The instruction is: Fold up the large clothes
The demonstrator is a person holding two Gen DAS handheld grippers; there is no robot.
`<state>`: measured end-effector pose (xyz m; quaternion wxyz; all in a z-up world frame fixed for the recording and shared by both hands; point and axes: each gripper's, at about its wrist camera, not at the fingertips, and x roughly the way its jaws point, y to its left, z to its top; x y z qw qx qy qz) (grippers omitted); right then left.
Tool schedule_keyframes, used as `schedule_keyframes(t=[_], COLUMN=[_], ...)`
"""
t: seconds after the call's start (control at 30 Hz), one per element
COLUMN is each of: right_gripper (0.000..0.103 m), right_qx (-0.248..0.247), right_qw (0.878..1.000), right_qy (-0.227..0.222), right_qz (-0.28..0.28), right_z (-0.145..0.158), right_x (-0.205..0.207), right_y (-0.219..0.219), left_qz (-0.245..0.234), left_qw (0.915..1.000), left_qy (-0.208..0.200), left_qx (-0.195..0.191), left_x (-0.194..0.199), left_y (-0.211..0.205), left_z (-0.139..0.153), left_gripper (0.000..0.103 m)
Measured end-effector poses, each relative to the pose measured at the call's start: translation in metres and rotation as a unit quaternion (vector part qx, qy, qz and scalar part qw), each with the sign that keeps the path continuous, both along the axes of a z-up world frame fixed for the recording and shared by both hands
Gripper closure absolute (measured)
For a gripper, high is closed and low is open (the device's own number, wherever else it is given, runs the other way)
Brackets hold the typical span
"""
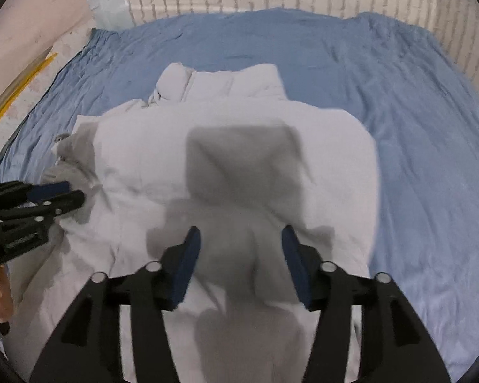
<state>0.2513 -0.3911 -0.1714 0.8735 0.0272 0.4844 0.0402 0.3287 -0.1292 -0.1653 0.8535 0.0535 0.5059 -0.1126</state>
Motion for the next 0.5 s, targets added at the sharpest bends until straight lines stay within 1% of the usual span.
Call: schedule_keyframes(t=[0.07,0.1,0.17,0.23,0.3,0.33,0.43,0.5], right_gripper=[0.049,0.049,0.049,0.049,0.048,0.046,0.046,0.046], right_qx=[0.013,0.016,0.017,0.028,0.038,0.044,0.064,0.065], right_qw=[1.000,1.000,0.999,0.998,0.997,0.997,0.993,0.993], right_qy=[0.009,0.011,0.016,0.017,0.016,0.019,0.029,0.034], right_qz=[-0.012,-0.017,-0.030,-0.046,-0.061,-0.068,-0.090,-0.093], right_z=[-0.005,-0.007,-0.013,-0.015,-0.016,-0.018,-0.024,-0.028], right_x=[-0.020,-0.027,-0.044,-0.065,-0.081,-0.089,-0.103,-0.110], right_y=[-0.007,-0.010,-0.016,-0.022,-0.029,-0.032,-0.037,-0.036], left_qz=[0.004,0.009,0.019,0.031,0.039,0.044,0.051,0.048], left_qw=[0.9999,0.9998,0.9995,0.9990,0.9988,0.9987,0.9983,0.9984], left_qy=[-0.011,-0.013,-0.012,-0.010,-0.009,-0.007,-0.001,0.000], left_qx=[-0.003,-0.009,-0.023,-0.030,-0.026,-0.026,-0.027,-0.030], left_x=[-0.018,-0.028,-0.044,-0.057,-0.074,-0.080,-0.092,-0.108], left_y=[0.008,0.015,0.028,0.041,0.052,0.050,0.048,0.053], left_z=[0.002,0.002,0.000,-0.006,-0.008,-0.011,-0.016,-0.014], left_gripper=[0.048,0.045,0.027,0.021,0.021,0.021,0.021,0.020])
